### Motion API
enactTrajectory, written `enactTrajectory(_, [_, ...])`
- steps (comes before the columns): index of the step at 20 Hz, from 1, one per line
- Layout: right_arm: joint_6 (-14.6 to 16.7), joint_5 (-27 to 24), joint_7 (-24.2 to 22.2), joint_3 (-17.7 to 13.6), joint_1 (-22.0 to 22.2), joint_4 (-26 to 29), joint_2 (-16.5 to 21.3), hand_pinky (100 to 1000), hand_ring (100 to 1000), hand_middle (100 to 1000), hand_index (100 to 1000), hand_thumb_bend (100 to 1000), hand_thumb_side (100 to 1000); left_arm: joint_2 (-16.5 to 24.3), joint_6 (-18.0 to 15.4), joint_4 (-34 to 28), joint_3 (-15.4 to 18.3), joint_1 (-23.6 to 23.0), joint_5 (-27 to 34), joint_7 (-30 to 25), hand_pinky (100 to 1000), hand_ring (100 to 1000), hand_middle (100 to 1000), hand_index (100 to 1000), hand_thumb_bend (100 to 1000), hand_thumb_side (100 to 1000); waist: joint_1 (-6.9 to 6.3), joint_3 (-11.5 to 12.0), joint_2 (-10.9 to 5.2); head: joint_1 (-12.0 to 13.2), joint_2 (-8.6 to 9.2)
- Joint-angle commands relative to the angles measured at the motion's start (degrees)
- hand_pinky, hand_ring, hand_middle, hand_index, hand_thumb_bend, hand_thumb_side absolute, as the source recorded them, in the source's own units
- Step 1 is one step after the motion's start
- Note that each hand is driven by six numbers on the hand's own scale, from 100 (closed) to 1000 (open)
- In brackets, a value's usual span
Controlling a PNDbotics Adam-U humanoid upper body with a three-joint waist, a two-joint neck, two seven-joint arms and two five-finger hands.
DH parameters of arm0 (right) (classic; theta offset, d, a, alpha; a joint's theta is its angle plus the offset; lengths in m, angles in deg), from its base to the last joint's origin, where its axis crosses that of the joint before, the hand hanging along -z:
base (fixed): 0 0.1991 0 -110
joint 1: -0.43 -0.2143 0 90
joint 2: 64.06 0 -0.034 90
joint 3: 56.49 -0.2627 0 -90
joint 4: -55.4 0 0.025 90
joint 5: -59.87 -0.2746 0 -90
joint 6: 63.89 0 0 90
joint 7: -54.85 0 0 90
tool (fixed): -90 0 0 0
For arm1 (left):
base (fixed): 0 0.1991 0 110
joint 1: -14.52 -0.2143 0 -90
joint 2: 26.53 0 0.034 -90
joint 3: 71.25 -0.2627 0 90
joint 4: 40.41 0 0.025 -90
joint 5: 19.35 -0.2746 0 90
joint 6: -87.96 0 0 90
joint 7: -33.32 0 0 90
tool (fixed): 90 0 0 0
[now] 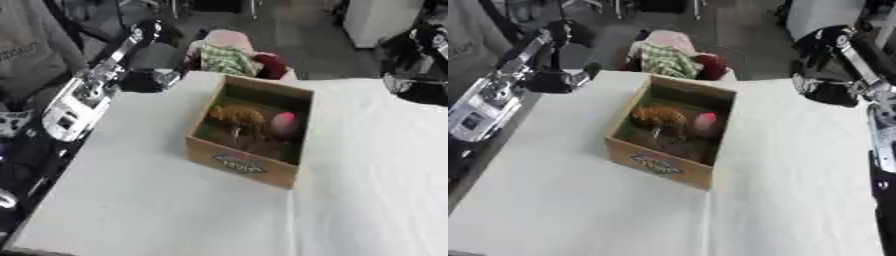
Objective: Pick up objects on the table and place them in the box.
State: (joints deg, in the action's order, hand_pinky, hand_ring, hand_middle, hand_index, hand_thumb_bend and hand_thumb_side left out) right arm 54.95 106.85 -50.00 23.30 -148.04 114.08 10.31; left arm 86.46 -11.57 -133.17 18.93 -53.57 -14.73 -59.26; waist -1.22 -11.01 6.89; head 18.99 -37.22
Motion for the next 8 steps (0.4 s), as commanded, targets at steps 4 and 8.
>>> enactTrajectory(4, [-1.08,-1.53,-0.42,-0.66,-0.21,2.12,1.92,432,492,515,692,100,100,0.75,2.99,-8.95,6.68,-9.44,4.65,5.9,862,697,688,726,235,146,-0.15,1.2,-1.41,-0.72,-0.29])
enactTrajectory(8, [-1.78,-2.41,-0.64,-1.04,0.56,2.87,2.26,428,490,513,691,100,100,-1.96,4.35,-12.11,9.1,-14.82,4.38,8.32,867,695,687,725,208,171,-0.21,1.77,-1.46,-1.02,-0.5])
